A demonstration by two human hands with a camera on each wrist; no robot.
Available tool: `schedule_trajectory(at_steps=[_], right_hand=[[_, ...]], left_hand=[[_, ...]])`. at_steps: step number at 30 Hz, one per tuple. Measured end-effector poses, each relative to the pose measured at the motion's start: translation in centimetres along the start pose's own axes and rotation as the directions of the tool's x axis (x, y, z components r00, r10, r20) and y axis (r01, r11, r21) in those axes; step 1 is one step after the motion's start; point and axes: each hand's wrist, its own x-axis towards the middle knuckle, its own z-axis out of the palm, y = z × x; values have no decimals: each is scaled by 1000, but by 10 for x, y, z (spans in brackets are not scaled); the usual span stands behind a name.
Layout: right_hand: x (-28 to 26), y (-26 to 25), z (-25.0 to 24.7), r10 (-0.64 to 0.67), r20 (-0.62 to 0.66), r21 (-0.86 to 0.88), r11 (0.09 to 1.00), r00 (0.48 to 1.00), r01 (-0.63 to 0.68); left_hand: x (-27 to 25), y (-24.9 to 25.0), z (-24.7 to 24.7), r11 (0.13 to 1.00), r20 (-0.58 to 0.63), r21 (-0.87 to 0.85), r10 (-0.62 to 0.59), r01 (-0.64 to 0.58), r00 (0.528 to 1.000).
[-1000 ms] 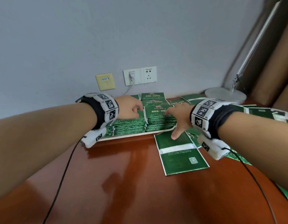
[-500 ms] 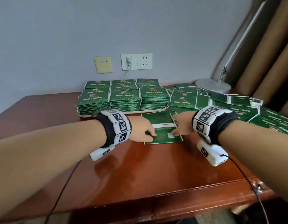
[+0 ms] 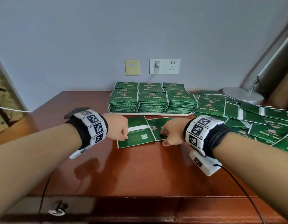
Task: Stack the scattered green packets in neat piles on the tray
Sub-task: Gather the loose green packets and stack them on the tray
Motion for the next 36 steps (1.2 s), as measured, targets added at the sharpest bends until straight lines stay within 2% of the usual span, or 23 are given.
schedule_trajectory(at_steps=[4,7,13,18,23,29,31,34,36], right_hand=[[10,-3,-4,15,-11,30,999,1000,-14],[14,-3,-4,22,-35,56,998,999,-20],[23,-12,-7,103,-99,-86,990,990,-112],[20,-2,-7,82,-74,-79,993,994,-88],[20,11,-2,57,-80,-22,998,995,-59],[24,4,-10,124,-115,25,992,986,-122],[29,5,-14,137,-168,64,990,976,-128],[34,4,-19,205,-224,130,975,953,-179],[35,-1,-17,239,-129,107,968,963,-226]], left_hand=[[-5,1,-1,1000,4,-8,-8,8,1000],[1,9,-7,998,38,55,-43,41,998],[9,29,-15,985,69,158,-86,74,994],[12,26,-12,979,83,181,-114,98,990],[10,18,-8,985,80,141,-115,103,990],[8,19,-9,985,82,136,-113,102,990],[9,18,-10,986,70,92,-142,136,987],[15,6,-12,974,-21,-58,-222,220,975],[20,-4,-12,956,-108,-127,-280,266,954]])
